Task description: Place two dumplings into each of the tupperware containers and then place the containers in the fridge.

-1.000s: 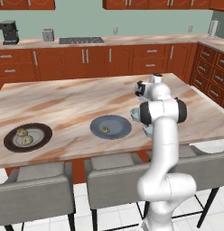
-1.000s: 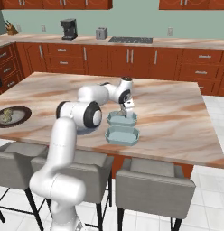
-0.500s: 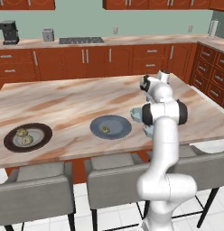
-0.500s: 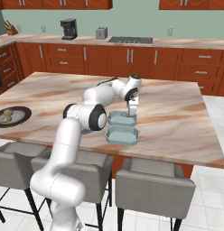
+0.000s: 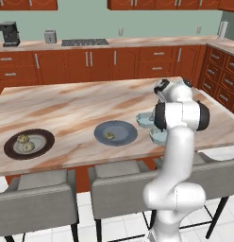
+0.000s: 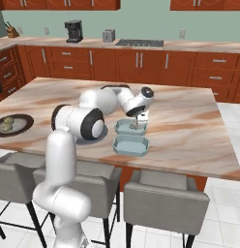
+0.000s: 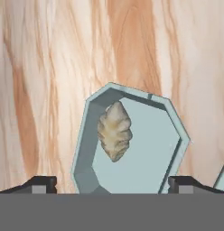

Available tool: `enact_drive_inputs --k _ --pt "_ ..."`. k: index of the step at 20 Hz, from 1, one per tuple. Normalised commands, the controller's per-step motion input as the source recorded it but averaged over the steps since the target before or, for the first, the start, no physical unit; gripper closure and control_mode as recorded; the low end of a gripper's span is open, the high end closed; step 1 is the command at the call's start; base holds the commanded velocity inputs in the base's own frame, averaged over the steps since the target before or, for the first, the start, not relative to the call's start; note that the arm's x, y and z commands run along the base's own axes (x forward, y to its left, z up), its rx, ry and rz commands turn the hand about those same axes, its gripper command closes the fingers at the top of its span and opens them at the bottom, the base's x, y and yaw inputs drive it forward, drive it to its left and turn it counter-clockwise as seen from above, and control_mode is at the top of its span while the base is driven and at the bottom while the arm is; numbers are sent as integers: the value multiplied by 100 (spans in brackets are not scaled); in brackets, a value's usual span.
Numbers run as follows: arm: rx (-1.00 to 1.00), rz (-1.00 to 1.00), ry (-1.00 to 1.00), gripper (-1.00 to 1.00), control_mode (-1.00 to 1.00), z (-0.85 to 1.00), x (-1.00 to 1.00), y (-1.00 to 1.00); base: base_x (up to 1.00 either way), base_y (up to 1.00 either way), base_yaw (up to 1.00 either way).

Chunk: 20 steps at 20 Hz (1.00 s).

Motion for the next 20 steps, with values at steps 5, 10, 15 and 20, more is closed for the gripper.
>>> enact_drive_inputs --k 5,10,15,20 --pt "-31 33 -1 -100 -100 62 -91 100 0 0 0" --pt "-43 56 0 -100 -100 78 -47 100 0 0 0" --pt "-35 64 0 -100 -100 39 -35 94 0 0 0" --pt "-27 73 1 -100 -100 5 -20 71 0 0 0"
